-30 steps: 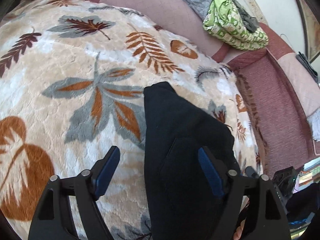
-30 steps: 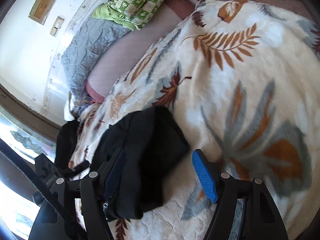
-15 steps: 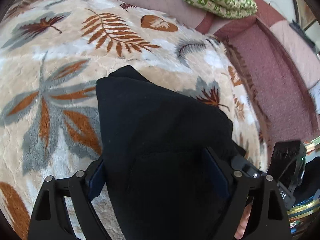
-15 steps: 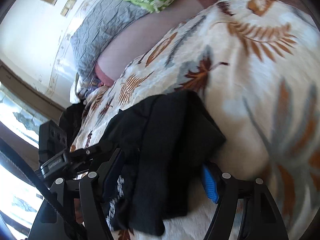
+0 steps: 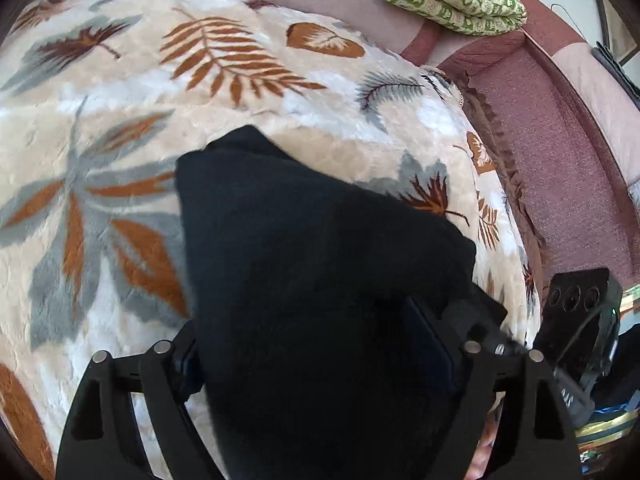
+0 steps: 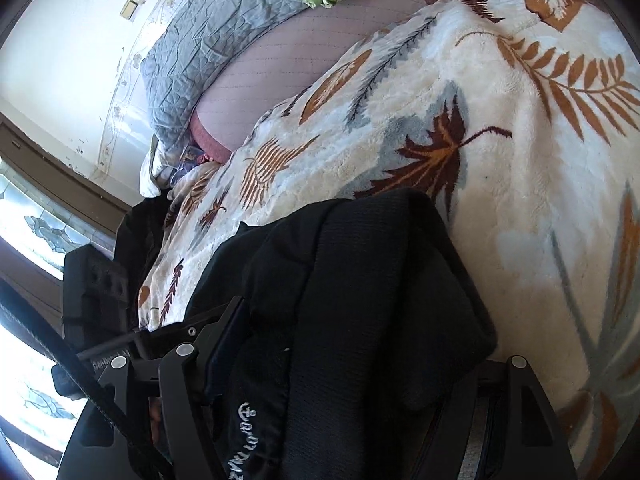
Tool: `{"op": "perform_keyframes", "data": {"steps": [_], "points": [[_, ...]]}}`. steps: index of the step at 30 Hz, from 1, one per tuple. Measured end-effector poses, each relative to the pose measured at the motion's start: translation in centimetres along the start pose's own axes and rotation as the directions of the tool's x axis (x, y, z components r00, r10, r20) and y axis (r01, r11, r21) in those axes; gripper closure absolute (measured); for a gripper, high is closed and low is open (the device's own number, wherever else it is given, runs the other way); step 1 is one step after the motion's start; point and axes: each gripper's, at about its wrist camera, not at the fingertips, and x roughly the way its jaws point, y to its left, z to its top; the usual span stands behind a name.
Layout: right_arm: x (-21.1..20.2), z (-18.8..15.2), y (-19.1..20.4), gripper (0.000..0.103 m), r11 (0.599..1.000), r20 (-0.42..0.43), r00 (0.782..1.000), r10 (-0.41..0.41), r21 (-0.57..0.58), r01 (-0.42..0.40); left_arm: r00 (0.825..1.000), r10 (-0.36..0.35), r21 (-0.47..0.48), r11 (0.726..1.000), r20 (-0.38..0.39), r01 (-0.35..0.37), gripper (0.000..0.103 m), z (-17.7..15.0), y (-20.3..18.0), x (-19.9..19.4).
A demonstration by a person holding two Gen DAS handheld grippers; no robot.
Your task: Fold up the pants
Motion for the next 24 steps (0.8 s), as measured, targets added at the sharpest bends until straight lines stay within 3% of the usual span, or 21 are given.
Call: {"op": "perform_keyframes", "data": {"steps": [2,3,7,12,16,24], "points": [[0.0,-0.1,0.2,0.030,1.000,-0.006,1.000,0.003,-0.010,-0.003,1.000,0.008,0.002,1.000,0.009,-0.008,0.038,0.0,-0.3,-0.4],[0.0,-0.2,0.2,0.036,1.000,-0.013,1.000,0.006,-0.013,-0.006,1.000,0.021,0.007,1.000,0.014,-0.021,0.053,-0.2,-0.3,-0.7],[-0.1,-0.4,0.1,0.055,1.000,-0.029,0.999,0.017,-0.012,-0.018,0.999,0.000,0.007,1.000,0.053,-0.001,0.070,-0.9,0.0,-2.4],[-0.8,-0.8,2.2,0.063,0.998,-0.028,1.000,0.011,-0.058,-0.012,0.988,0.073,0.068,0.994,0.134,-0.083,0.073,-2.2,-1.7,-4.8],[-1.3,-1.0,4.7,0.067,0.992,-0.023,1.000,0.001,-0.128,-0.004,0.966,0.149,0.112,0.978,0.210,-0.175,0.073,-2.9,-2.8,-7.0],[-1.2,-0.7,9.6,0.068,0.976,-0.007,1.000,0.023,-0.217,-0.024,0.922,0.224,0.112,0.956,0.317,-0.271,0.073,-2.5,-2.5,-11.2]]}}
